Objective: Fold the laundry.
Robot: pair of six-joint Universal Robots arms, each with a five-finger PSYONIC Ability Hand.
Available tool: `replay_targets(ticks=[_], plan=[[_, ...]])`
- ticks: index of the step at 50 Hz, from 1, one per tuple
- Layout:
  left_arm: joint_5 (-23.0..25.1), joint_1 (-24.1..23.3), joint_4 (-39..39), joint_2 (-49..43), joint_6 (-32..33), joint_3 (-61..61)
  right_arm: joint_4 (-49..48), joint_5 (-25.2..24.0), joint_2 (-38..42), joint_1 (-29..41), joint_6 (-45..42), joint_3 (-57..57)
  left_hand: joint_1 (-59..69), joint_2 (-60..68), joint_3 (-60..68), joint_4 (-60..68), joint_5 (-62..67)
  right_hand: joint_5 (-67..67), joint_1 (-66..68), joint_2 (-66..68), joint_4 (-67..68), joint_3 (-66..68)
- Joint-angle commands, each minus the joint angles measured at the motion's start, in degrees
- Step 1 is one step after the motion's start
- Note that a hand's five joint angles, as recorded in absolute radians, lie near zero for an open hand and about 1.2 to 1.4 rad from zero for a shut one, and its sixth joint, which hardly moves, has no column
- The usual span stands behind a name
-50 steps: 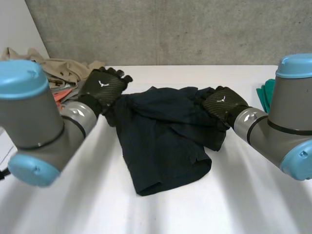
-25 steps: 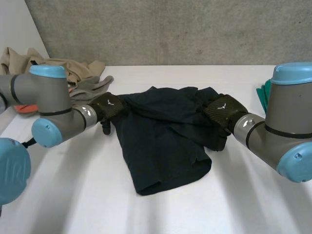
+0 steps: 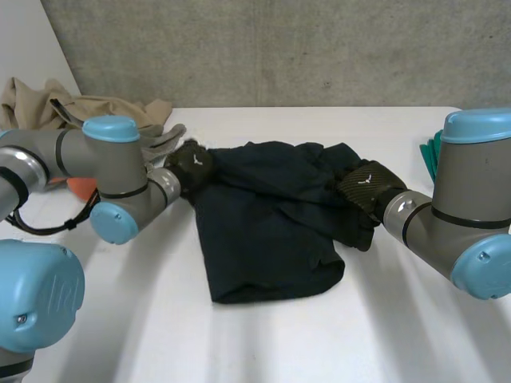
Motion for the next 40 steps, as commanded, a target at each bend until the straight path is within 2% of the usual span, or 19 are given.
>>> replay_targets(ticks=[1, 6, 9, 10, 13, 15, 17, 18, 19, 21, 22, 24, 25, 27, 28, 31, 32, 36, 40], plan=[[-5.3, -0.7, 11.0, 4.0, -2.8, 5.5, 0.0, 0.1, -0.6, -0.1, 0.0, 0.0, 16.1, 11.7, 12.1, 11.7, 12.9, -2.8, -3.0, -1.9, -1.8, -1.8], [-6.5, -1.9, 18.7, 10.2, -11.9, 10.9, -0.1, 0.6, -1.9, -0.5, 0.6, -0.3, 16.1, 11.7, 12.1, 11.7, 12.9, -2.8, -3.0, -1.9, -1.8, -1.8], [-3.7, -3.8, 20.2, 13.4, -19.4, 12.1, -0.1, 1.2, -2.7, -1.1, 1.3, -0.4, 16.1, 11.7, 12.1, 11.7, 12.9, -2.8, -3.0, -1.9, -1.8, -1.8], [-1.0, -4.9, 19.7, 14.7, -22.8, 11.5, -0.1, 1.5, -3.2, -1.4, 1.8, -0.5, 16.1, 11.7, 12.1, 11.7, 12.9, -2.8, -3.0, -1.9, -1.8, -1.8], [3.7, -6.7, 17.5, 16.1, -26.6, 8.3, -0.1, 2.0, -3.6, -2.0, 2.5, -0.7, 16.1, 11.7, 12.1, 11.7, 12.9, -2.8, -3.0, -1.9, -1.8, -1.8], [8.7, -7.6, 14.6, 17.7, -29.7, 1.3, -0.1, 2.2, -4.0, -3.1, 2.9, -1.1, 16.1, 11.7, 12.1, 11.7, 12.9, -2.8, -3.0, -1.9, -1.8, -1.8], [12.8, -7.6, 13.2, 19.8, -30.9, -4.7, -0.1, 2.2, -4.1, -3.9, 3.2, -1.2, 16.1, 11.7, 12.1, 11.7, 12.9, -2.8, -3.0, -1.9, -1.8, -1.8], [18.1, -7.9, 13.1, 22.4, -31.2, -11.5, -0.2, 2.2, -4.1, -4.7, 3.3, -1.6, 16.1, 11.7, 12.1, 11.7, 12.9, -2.8, -3.0, -1.9, -1.8, -1.8], [20.8, -8.0, 13.5, 23.8, -31.0, -15.0, -0.2, 2.1, -4.1, -5.2, 3.4, -1.8, 16.1, 11.7, 12.1, 11.7, 12.9, -2.8, -3.0, -1.9, -1.8, -1.8], [27.0, -9.0, 16.7, 28.0, -29.4, -23.9, -0.2, 1.9, -3.9, -6.4, 3.4, -2.4, 16.1, 11.7, 12.1, 11.7, 12.9, -2.8, -3.0, -1.9, -1.8, -1.8], [28.4, -9.4, 17.9, 29.0, -28.9, -26.3, -0.2, 1.9, -3.9, -6.6, 3.5, -2.6, 15.0, 10.6, 11.0, 10.6, 11.8, -2.8, -3.0, -1.9, -1.8, -1.8], [29.8, -10.2, 20.4, 29.4, -27.8, -30.5, 0.0, 1.8, -3.8, -6.9, 3.4, -2.9, -1.9, -6.3, -5.9, -6.3, -5.1, -2.8, -3.0, -1.9, -1.8, -1.8], [29.2, -10.9, 22.3, 28.9, -26.7, -33.1, 0.1, 1.7, -3.5, -6.9, 3.4, -3.1, -26.8, -31.2, -30.8, -31.2, -30.0, -2.8, -3.0, -1.9, -1.8, -1.8], [27.6, -11.2, 23.7, 27.9, -25.0, -35.0, 0.1, 1.7, -3.4, -6.9, 3.6, -3.2, -43.9, -48.2, -47.8, -48.2, -47.0, -2.8, -3.0, -1.9, -1.8, -1.8], [25.0, -10.9, 24.3, 26.9, -22.9, -35.9, 0.2, 1.7, -3.4, -6.8, 3.6, -3.1, -48.6, -52.9, -52.6, -53.0, -51.8, -2.8, -3.0, -1.9, -1.8, -1.8], [20.0, -9.9, 24.3, 25.6, -19.0, -35.8, 0.2, 1.7, -3.4, -6.4, 3.6, -2.9, -53.9, -58.3, -57.9, -58.3, -57.1, -2.8, -3.0, -1.9, -1.8, -1.8], [16.4, -8.9, 23.2, 25.3, -17.0, -36.1, 0.3, 1.7, -3.6, -6.2, 3.6, -2.8, -53.9, -58.3, -57.9, -58.3, -57.1, -2.8, -3.0, -1.9, -1.8, -1.8], [9.7, -7.8, 19.4, 26.2, -14.3, -36.4, 0.7, 1.3, -4.2, -5.8, 3.7, -2.7, -53.9, -58.3, -57.9, -58.3, -57.1, -2.8, -3.0, -1.9, -1.8, -1.8], [6.1, -7.8, 16.3, 29.3, -17.0, -37.9, 2.6, -0.9, -5.1, -4.8, 3.2, -2.5, -53.9, -58.3, -57.9, -58.3, -57.1, -2.8, -3.0, -1.9, -1.8, -1.8]])
